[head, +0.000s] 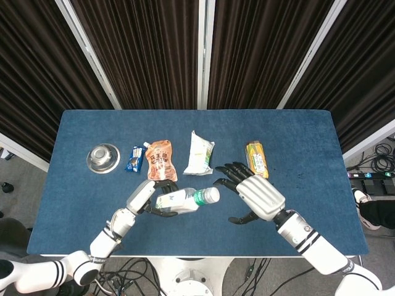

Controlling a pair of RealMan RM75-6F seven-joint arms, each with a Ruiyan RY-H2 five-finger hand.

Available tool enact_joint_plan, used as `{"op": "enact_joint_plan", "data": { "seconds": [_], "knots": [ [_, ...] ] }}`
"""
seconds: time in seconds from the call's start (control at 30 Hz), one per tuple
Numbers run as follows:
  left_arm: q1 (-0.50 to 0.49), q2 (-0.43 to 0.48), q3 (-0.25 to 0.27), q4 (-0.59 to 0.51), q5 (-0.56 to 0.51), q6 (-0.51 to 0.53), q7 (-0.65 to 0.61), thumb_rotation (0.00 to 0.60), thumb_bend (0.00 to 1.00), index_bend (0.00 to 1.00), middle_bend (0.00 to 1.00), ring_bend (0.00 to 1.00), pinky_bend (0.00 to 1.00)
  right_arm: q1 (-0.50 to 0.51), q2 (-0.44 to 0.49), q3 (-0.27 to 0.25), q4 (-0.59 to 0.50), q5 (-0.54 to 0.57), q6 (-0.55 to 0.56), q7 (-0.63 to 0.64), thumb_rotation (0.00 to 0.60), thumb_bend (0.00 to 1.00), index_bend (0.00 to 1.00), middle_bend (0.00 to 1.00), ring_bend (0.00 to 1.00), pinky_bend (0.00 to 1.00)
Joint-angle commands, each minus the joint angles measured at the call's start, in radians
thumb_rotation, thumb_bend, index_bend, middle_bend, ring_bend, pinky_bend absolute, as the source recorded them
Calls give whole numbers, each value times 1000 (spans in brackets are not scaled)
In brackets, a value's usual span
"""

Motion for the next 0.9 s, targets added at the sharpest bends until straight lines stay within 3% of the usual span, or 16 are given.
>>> {"op": "enact_joint_plan", "data": {
  "seconds": [0.03, 0.2, 0.53, 0.9],
  "knots": [
    [0, 0, -1, -1, -2, -1, -1, 600, 204, 631, 592, 516, 530, -4, -3, 1, 7, -9, 5, 8, 571, 50, 227, 60, 0, 0],
    [-4, -3, -2, -5, 1, -4, 7, 600, 204, 632, 592, 516, 530, -11, -43, 6, 33, -38, 43, -13, 591, 86, 232, 72, 0, 0],
    [-9, -7, -7, -14, -3, -8, 16, 600, 203, 633, 593, 516, 530, -6, -140, 23, 74, -66, 102, -55, 600, 122, 348, 115, 0, 0],
    [-12, 0, -11, -26, 0, -6, 19, 600, 204, 633, 592, 516, 530, -5, -164, 28, 85, -59, 111, -64, 600, 137, 380, 126, 0, 0]
  ]
}}
